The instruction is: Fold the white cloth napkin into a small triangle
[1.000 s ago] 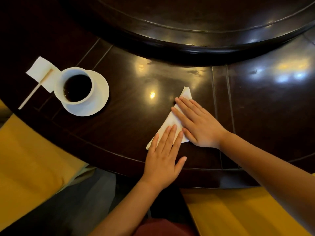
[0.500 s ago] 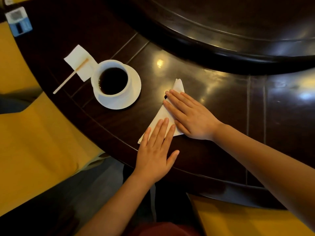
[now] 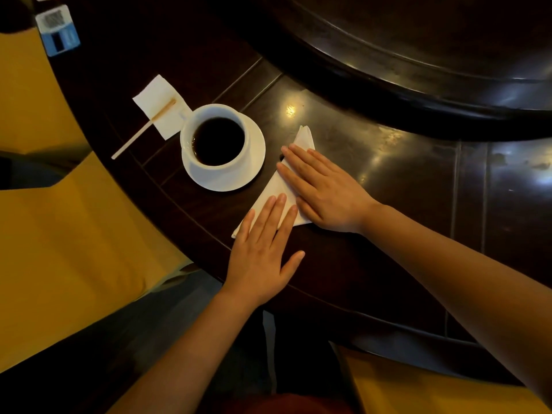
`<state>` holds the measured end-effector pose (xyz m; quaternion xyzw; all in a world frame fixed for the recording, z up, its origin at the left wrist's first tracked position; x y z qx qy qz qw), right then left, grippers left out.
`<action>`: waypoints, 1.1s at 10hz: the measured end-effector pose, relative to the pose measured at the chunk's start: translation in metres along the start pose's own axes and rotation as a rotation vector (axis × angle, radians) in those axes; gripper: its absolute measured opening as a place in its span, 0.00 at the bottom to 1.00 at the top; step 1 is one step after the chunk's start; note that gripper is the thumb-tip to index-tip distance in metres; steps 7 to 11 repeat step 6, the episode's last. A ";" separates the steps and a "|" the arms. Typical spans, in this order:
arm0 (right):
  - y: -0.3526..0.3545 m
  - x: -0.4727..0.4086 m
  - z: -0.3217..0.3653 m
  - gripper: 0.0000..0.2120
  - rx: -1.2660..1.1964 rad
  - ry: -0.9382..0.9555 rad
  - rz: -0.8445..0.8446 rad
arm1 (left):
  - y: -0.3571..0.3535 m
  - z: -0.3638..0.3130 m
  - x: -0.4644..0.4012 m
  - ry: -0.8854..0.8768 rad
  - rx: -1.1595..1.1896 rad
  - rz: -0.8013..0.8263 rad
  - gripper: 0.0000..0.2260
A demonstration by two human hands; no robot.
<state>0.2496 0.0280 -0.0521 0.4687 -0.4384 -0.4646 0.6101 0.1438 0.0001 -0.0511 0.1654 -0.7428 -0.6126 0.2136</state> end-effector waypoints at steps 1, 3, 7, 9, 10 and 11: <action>0.001 0.000 0.000 0.28 0.010 -0.012 -0.006 | 0.001 0.000 0.001 -0.001 0.010 0.000 0.30; 0.008 0.000 0.002 0.29 -0.014 -0.028 0.033 | 0.009 -0.001 -0.001 -0.008 0.051 0.042 0.30; 0.054 0.010 0.008 0.26 -0.003 -0.115 0.110 | 0.053 0.000 -0.005 -0.034 0.153 0.066 0.29; 0.054 0.010 0.008 0.26 -0.003 -0.115 0.110 | 0.053 0.000 -0.005 -0.034 0.153 0.066 0.29; 0.054 0.010 0.008 0.26 -0.003 -0.115 0.110 | 0.053 0.000 -0.005 -0.034 0.153 0.066 0.29; 0.054 0.010 0.008 0.26 -0.003 -0.115 0.110 | 0.053 0.000 -0.005 -0.034 0.153 0.066 0.29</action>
Point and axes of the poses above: each hand's wrist, its own x-axis away from the middle knuckle, its own y-axis out of the back of the hand, z = x × y, the point moved 9 cm from there along -x, towards the middle knuckle, and after that the axes turned 3 degrees about -y, right-handed, at the moved point
